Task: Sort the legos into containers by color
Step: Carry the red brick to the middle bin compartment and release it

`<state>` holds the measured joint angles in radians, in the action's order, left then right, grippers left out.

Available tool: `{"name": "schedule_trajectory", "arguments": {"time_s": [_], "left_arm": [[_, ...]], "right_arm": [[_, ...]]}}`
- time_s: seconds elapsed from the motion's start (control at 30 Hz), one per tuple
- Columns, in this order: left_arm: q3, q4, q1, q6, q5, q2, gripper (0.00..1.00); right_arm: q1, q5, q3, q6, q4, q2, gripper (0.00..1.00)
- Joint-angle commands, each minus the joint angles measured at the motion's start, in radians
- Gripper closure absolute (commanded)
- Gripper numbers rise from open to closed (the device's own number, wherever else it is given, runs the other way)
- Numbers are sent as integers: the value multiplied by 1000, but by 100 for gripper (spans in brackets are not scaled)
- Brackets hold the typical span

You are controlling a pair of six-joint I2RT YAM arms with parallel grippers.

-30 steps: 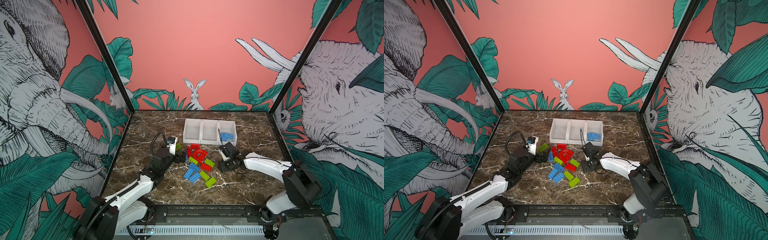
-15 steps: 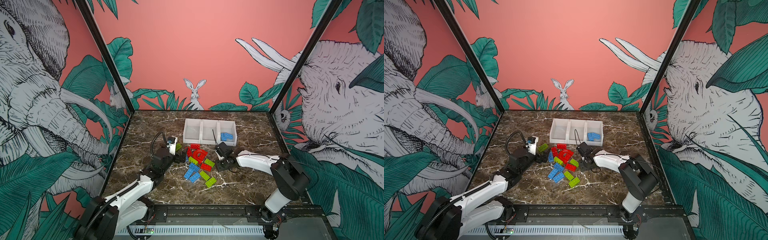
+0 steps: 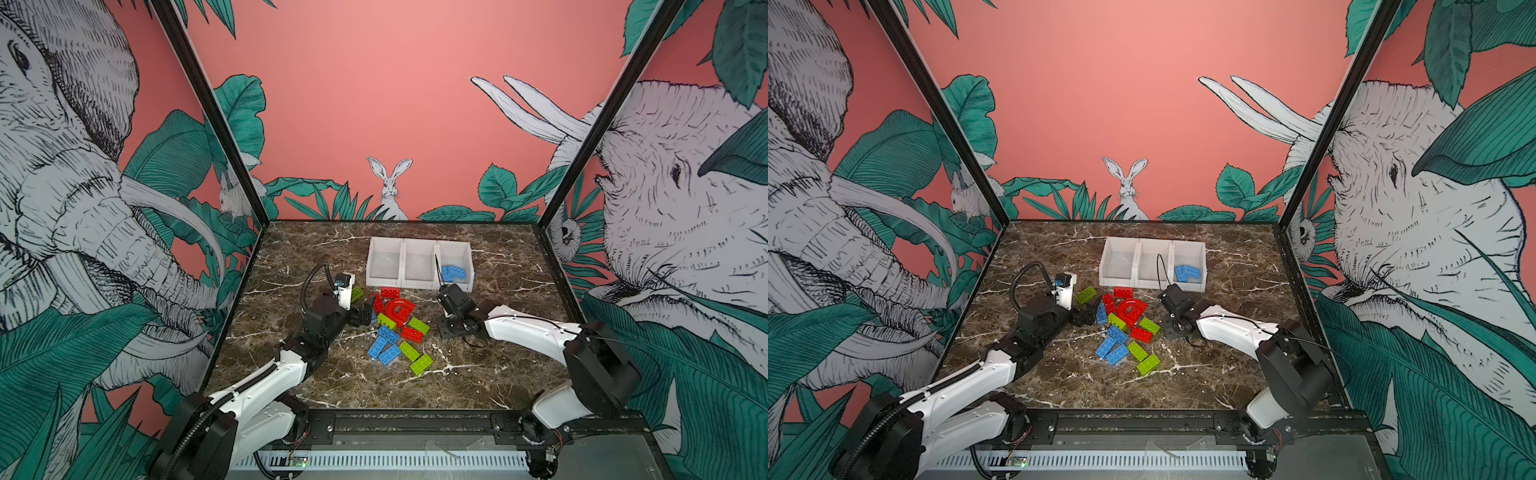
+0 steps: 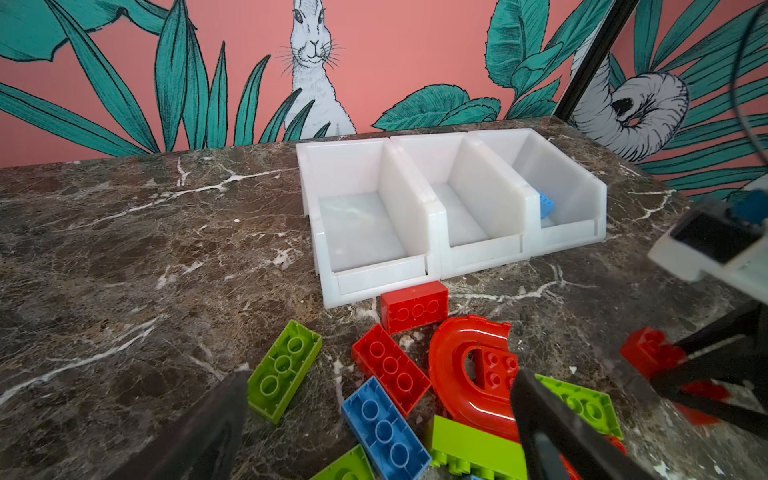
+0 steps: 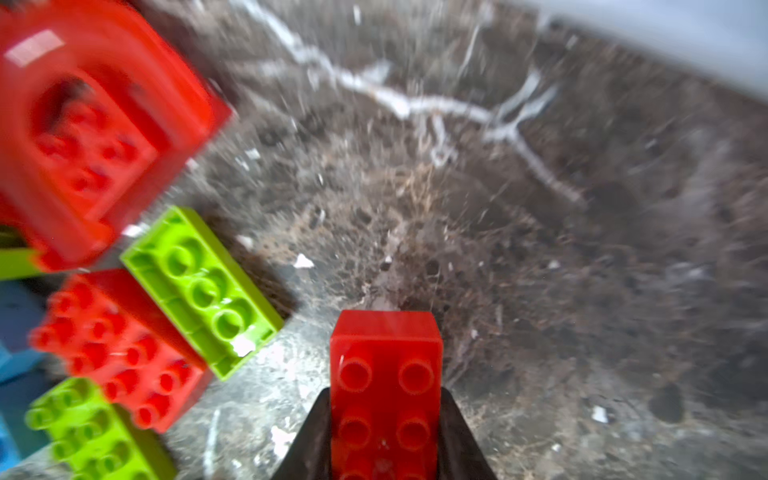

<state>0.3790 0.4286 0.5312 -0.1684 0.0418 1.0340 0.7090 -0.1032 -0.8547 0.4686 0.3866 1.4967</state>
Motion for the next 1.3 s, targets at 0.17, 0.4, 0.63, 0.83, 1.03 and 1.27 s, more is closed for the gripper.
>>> {"name": "schedule_trajectory", "arguments": {"time_s": [0.17,0.4,0.63,0.83,1.03,1.27], "left_arm": [[4,10,3,-2,4,-9,1],[3,22,2,-14,-14,3,1],[-5,30,2,-25,-14,-8,1],[-8,22,3,-11,7,-26,1],[-6,16,3,-5,15,-24,1],[-3,21,2,-11,6,-6,1]], "right_arm": [[-36,-24,-241,-21,117,-54,76],[-102,-27,-570,-7,146,138,80],[-129,10,-750,-5,10,371,80],[-129,66,-854,-20,-54,545,80],[-131,51,-861,-29,-72,588,77],[-133,33,-832,-38,-72,584,42]]}}
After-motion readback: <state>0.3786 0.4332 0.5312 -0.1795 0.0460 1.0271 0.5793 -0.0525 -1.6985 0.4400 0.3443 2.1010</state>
